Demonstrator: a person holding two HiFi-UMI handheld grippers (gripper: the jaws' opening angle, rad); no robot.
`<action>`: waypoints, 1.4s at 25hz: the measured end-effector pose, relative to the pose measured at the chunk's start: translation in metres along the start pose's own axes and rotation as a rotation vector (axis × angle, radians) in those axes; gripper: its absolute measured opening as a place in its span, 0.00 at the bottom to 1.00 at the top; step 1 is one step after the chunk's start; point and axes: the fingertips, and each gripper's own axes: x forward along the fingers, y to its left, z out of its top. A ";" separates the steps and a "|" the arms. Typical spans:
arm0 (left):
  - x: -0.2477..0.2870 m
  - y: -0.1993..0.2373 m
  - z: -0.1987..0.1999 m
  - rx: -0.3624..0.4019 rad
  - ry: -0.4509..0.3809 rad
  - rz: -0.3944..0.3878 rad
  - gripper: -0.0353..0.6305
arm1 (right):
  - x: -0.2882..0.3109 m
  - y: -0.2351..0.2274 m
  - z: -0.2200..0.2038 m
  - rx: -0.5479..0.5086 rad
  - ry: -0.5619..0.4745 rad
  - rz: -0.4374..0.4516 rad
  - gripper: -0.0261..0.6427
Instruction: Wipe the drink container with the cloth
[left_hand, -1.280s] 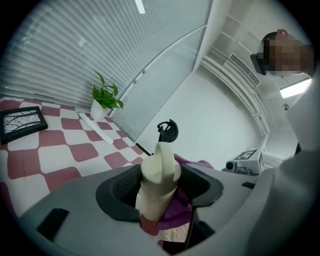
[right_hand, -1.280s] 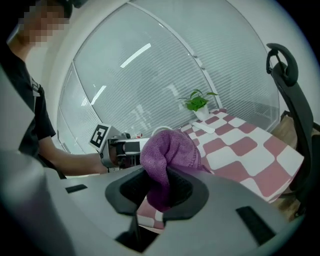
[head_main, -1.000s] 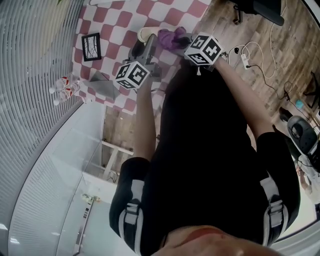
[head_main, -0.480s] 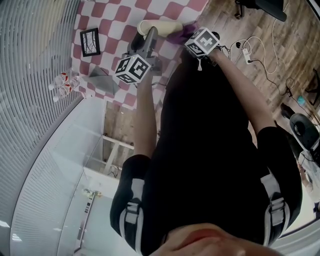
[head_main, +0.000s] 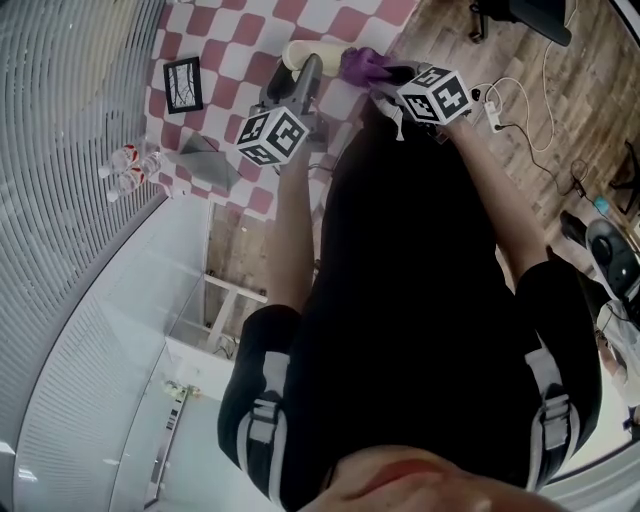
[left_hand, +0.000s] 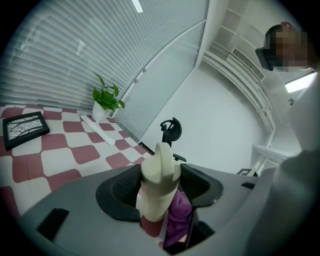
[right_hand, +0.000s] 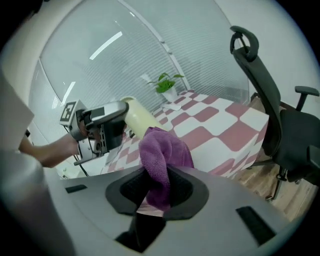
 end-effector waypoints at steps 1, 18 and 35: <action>0.001 -0.002 0.000 0.009 0.004 0.001 0.45 | -0.008 -0.001 0.008 0.014 -0.034 -0.008 0.18; -0.002 -0.005 0.029 0.466 0.063 0.123 0.45 | -0.063 0.010 0.080 0.049 -0.269 -0.040 0.18; -0.006 -0.013 0.003 0.570 0.083 0.028 0.45 | -0.061 0.012 0.077 0.043 -0.266 -0.048 0.18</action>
